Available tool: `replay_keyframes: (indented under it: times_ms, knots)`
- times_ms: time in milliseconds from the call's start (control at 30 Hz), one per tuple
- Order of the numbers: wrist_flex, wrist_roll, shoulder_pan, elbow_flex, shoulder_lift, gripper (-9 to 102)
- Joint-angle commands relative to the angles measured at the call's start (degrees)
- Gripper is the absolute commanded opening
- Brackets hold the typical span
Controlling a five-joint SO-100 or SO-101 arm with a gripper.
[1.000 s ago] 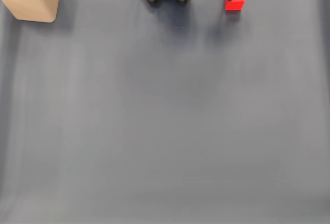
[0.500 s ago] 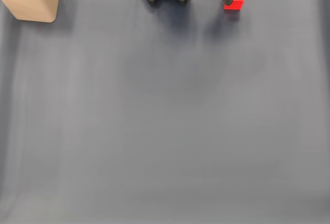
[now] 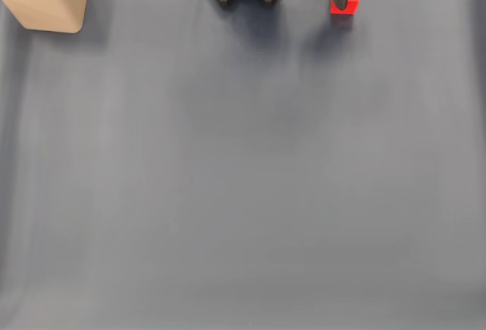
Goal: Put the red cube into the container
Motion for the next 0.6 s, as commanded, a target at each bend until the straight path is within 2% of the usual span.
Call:
replay_keyframes:
  times_ms: [0,333,567]
  knots:
    - [-0.88,-0.44,1.41,-0.35,1.14,12]
    - [0.53,-2.37,3.87,-0.79,1.41,2]
    - [3.25,-6.68,19.34,-8.0,-4.83,0]
